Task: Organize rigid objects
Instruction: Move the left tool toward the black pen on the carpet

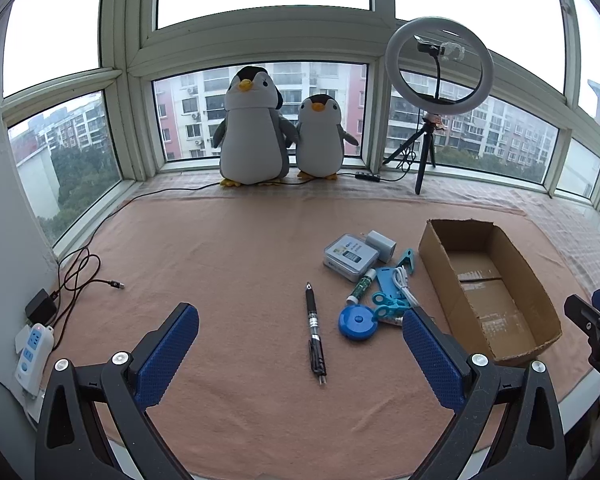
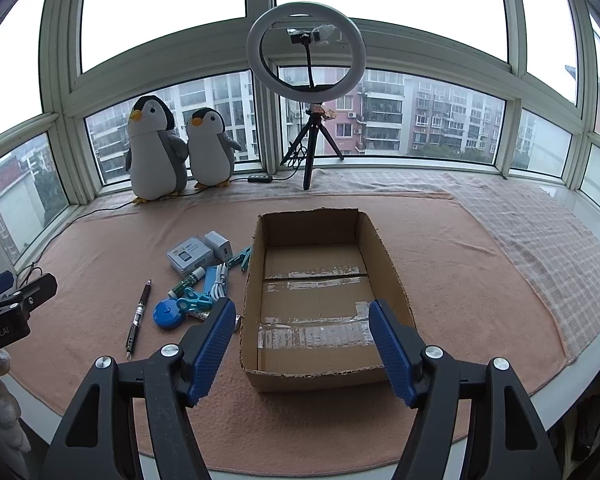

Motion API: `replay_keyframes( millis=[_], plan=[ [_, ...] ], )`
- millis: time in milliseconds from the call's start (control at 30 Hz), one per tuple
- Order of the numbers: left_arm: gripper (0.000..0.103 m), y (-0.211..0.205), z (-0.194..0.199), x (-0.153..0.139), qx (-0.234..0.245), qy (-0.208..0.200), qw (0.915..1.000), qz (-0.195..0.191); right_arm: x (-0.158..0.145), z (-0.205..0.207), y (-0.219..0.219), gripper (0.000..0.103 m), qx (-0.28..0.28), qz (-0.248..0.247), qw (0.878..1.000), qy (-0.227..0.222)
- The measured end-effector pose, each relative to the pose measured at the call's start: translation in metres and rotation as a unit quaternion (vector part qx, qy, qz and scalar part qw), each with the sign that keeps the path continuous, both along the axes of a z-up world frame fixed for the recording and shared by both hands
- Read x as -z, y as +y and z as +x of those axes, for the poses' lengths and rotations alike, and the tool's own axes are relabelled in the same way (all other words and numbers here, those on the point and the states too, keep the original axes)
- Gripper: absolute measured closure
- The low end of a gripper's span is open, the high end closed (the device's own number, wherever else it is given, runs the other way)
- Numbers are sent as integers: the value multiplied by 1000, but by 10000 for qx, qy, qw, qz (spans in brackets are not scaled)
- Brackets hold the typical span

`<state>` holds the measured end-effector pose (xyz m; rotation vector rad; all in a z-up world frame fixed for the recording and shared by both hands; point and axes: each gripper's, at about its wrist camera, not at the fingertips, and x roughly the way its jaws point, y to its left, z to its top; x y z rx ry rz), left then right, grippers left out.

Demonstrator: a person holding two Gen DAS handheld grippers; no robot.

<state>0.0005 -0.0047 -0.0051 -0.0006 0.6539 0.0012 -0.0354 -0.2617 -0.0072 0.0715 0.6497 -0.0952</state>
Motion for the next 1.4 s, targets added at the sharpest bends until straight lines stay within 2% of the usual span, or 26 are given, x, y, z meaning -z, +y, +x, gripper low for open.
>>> replay_keyframes(
  millis=[1400],
  plan=[
    [0, -5, 1, 1, 17, 8, 10000, -2, 4, 2, -1, 37, 12, 30, 10000, 50]
  ],
)
